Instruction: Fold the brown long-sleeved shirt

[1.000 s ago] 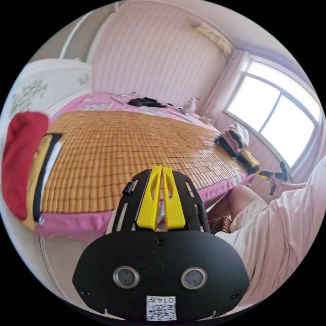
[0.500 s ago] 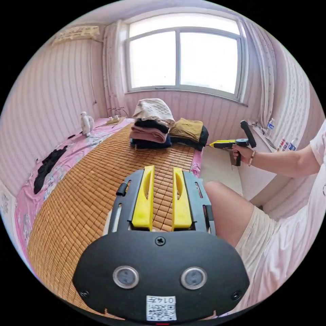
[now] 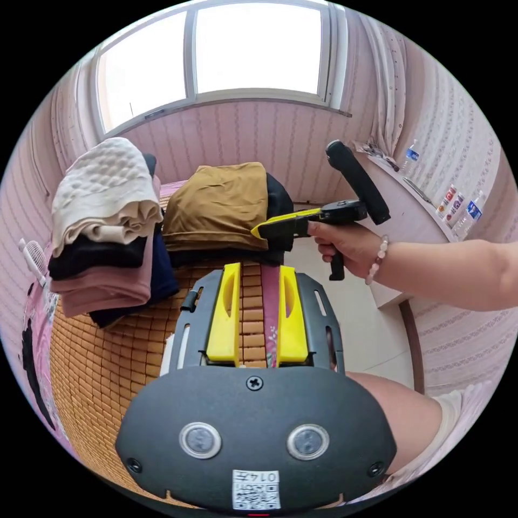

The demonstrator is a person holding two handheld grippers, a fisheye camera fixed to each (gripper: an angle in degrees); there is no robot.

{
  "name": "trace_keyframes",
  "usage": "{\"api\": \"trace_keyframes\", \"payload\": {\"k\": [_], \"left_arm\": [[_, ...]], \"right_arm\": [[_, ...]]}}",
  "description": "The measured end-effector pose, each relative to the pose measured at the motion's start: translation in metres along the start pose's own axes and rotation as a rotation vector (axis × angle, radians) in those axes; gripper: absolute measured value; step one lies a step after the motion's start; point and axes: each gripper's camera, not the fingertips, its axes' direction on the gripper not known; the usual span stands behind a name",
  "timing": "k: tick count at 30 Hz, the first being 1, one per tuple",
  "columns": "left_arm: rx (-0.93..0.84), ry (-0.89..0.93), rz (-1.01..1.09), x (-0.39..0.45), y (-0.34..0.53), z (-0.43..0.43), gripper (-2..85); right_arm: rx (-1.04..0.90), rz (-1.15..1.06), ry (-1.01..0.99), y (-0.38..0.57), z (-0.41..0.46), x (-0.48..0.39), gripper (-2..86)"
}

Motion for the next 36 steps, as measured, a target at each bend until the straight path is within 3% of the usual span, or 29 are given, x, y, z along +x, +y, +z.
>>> {"api": "trace_keyframes", "payload": {"k": [4,7,11,14,19,23,28,30,32,36], "left_arm": [[-0.001,0.028,0.000,-0.007,-0.034,0.032,11.9],[0.095,0.066,-0.045,-0.013,-0.039,0.021,11.5],[0.216,0.016,-0.039,-0.011,-0.016,-0.029,6.9],[0.309,-0.001,-0.114,-0.011,0.023,-0.090,0.9],[0.399,-0.185,-0.300,-0.023,0.127,-0.205,-0.8],[0.380,-0.443,-0.389,-0.019,0.203,-0.304,-0.9],[0.411,-0.517,-0.544,-0.006,0.304,-0.386,-1.0],[0.384,-0.569,-0.650,0.005,0.368,-0.402,-0.9],[0.324,-0.598,-0.754,0.009,0.418,-0.401,-0.9],[0.223,-0.478,-0.997,0.002,0.511,-0.384,-0.1]], "right_arm": [[0.059,0.000,-0.218,-0.002,-0.028,0.016,1.7],[0.165,-0.083,-0.289,0.007,-0.072,-0.002,0.9],[0.224,-0.247,-0.536,0.026,-0.114,-0.061,0.6],[0.197,-0.395,-0.609,0.034,-0.124,-0.130,0.5],[0.093,-0.581,-0.855,0.049,-0.114,-0.257,0.5],[0.111,-0.649,-1.013,0.071,-0.117,-0.355,0.6],[-0.004,-0.589,-0.889,0.106,-0.075,-0.389,1.2],[-0.135,-0.553,-0.800,0.126,-0.036,-0.386,1.7],[-0.397,-0.503,-0.702,0.159,0.022,-0.376,2.6],[-0.602,-0.477,-0.509,0.205,0.068,-0.364,3.4]]}}
